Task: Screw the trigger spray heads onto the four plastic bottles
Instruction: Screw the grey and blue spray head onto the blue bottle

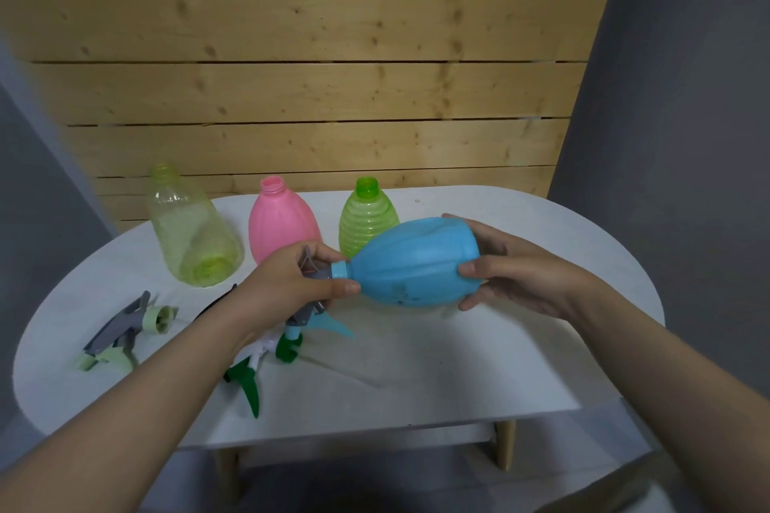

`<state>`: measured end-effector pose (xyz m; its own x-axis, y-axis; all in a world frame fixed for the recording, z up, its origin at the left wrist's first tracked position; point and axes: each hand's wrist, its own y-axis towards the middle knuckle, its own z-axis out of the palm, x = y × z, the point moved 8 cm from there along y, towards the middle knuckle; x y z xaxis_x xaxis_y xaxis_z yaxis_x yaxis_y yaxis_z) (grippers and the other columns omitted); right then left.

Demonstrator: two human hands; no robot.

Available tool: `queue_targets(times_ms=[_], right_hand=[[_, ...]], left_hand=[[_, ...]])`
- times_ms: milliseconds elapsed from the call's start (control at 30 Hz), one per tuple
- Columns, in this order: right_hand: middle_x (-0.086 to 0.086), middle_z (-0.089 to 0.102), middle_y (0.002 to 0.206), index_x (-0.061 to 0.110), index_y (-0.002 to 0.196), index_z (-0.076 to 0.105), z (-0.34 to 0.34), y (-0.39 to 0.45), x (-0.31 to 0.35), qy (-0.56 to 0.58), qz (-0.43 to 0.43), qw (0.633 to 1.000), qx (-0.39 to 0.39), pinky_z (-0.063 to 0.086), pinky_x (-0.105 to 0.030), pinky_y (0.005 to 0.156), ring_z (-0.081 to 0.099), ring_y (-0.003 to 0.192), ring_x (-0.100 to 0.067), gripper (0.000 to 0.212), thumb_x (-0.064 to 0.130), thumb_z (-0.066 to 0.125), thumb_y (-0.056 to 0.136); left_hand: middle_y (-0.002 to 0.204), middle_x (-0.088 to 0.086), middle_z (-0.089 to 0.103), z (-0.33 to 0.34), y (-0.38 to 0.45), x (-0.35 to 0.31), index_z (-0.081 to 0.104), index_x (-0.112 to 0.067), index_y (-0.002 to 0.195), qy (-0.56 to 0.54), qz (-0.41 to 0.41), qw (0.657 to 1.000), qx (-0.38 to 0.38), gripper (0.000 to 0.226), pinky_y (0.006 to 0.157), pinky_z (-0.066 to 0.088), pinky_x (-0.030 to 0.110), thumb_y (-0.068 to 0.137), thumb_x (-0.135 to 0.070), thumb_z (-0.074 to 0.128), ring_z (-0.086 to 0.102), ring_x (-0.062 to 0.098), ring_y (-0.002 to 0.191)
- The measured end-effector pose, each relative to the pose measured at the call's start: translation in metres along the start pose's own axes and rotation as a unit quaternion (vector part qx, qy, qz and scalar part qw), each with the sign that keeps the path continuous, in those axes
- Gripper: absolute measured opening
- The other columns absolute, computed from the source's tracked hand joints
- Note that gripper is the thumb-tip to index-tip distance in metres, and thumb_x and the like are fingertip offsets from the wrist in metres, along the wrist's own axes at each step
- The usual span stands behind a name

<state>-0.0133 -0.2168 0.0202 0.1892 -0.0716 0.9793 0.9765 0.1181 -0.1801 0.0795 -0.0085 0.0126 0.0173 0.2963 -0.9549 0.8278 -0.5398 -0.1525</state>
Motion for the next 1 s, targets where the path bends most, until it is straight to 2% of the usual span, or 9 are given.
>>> queue_targets(times_ms=[67,233,333,500,600,667,733,867,1000], right_hand=[[-0.013,0.063,0.119,0.026,0.132,0.048,-0.004,-0.002,0.003,-0.042,-0.006,0.998,-0.038,0.059,-0.032,0.064,0.068,0.096,-0.026,0.063,0.025,0.074,0.075],[-0.008,0.074,0.098,0.026,0.112,0.065,-0.005,-0.005,0.001,-0.19,0.015,0.977,-0.099,0.057,-0.028,0.061,0.072,0.082,-0.024,0.071,0.075,0.043,0.065],[-0.003,0.072,0.112,0.019,0.121,0.062,-0.002,-0.003,-0.003,-0.101,0.023,0.993,-0.052,0.056,-0.024,0.074,0.07,0.098,-0.018,0.064,0.062,0.049,0.075],[-0.005,0.051,0.137,0.02,0.136,0.044,0.0,-0.004,0.001,0.005,-0.01,1.0,0.011,0.057,-0.036,0.08,0.061,0.114,-0.028,0.066,0.007,0.068,0.077],[-0.006,0.065,0.12,0.018,0.129,0.052,-0.001,-0.006,0.002,-0.076,0.001,0.997,-0.024,0.059,-0.033,0.067,0.068,0.101,-0.025,0.058,0.031,0.067,0.074],[-0.007,0.072,0.106,0.016,0.117,0.062,-0.002,-0.008,0.002,-0.156,0.008,0.986,-0.054,0.058,-0.031,0.062,0.071,0.089,-0.024,0.06,0.056,0.058,0.072],[-0.008,0.074,0.093,0.013,0.106,0.069,0.0,-0.008,0.0,-0.198,0.02,0.978,-0.066,0.055,-0.028,0.057,0.071,0.076,-0.025,0.074,0.072,0.046,0.068],[-0.017,0.071,0.073,-0.004,0.097,0.069,-0.001,-0.006,-0.014,-0.248,0.078,0.964,-0.065,0.052,-0.027,0.056,0.067,0.063,-0.023,0.11,0.089,0.028,0.056],[-0.022,0.072,0.079,-0.001,0.1,0.07,0.0,-0.006,-0.02,-0.241,0.096,0.964,-0.053,0.056,-0.028,0.067,0.07,0.069,-0.029,0.108,0.088,0.025,0.058]], left_hand=[[0.06,-0.004,0.066,-0.003,0.001,0.0,0.065,-0.015,0.087,0.008,0.004,1.0,-0.009,0.033,0.044,0.045,0.022,0.06,-0.012,0.083,0.057,0.007,0.047],[0.055,-0.007,0.065,-0.006,0.001,-0.004,0.066,-0.02,0.086,0.022,0.02,0.999,-0.012,0.034,0.04,0.04,0.023,0.058,-0.018,0.084,0.053,0.006,0.045],[0.059,-0.005,0.067,-0.003,0.0,-0.004,0.065,-0.011,0.096,0.009,0.01,1.0,0.016,0.051,0.046,0.046,0.021,0.05,-0.028,0.082,0.057,0.006,0.05],[0.057,-0.005,0.067,-0.003,0.0,-0.002,0.065,-0.007,0.101,0.002,-0.004,1.0,0.023,0.059,0.048,0.048,0.019,0.048,-0.028,0.081,0.057,0.007,0.049],[0.056,-0.003,0.065,-0.003,-0.001,-0.004,0.065,-0.013,0.101,0.008,0.003,1.0,0.022,0.055,0.042,0.042,0.022,0.05,-0.027,0.082,0.054,0.008,0.047],[0.076,0.007,0.071,-0.003,-0.003,-0.008,0.067,-0.022,0.098,0.013,0.017,1.0,0.017,0.055,0.051,0.043,0.03,0.046,-0.032,0.083,0.055,0.016,0.055],[0.092,-0.002,0.073,-0.003,-0.005,-0.011,0.067,-0.028,0.095,0.022,0.031,0.999,0.01,0.058,0.06,0.045,0.037,0.04,-0.038,0.083,0.058,0.022,0.064],[0.098,-0.016,0.073,0.002,-0.007,-0.016,0.066,-0.029,0.101,0.033,0.051,0.998,0.029,0.065,0.07,0.054,0.025,0.039,-0.036,0.084,0.068,0.004,0.088],[0.07,-0.016,0.073,0.002,-0.005,-0.013,0.072,-0.028,0.091,0.016,0.035,0.999,0.02,0.056,0.041,0.044,0.015,0.037,-0.032,0.085,0.058,0.001,0.048]])
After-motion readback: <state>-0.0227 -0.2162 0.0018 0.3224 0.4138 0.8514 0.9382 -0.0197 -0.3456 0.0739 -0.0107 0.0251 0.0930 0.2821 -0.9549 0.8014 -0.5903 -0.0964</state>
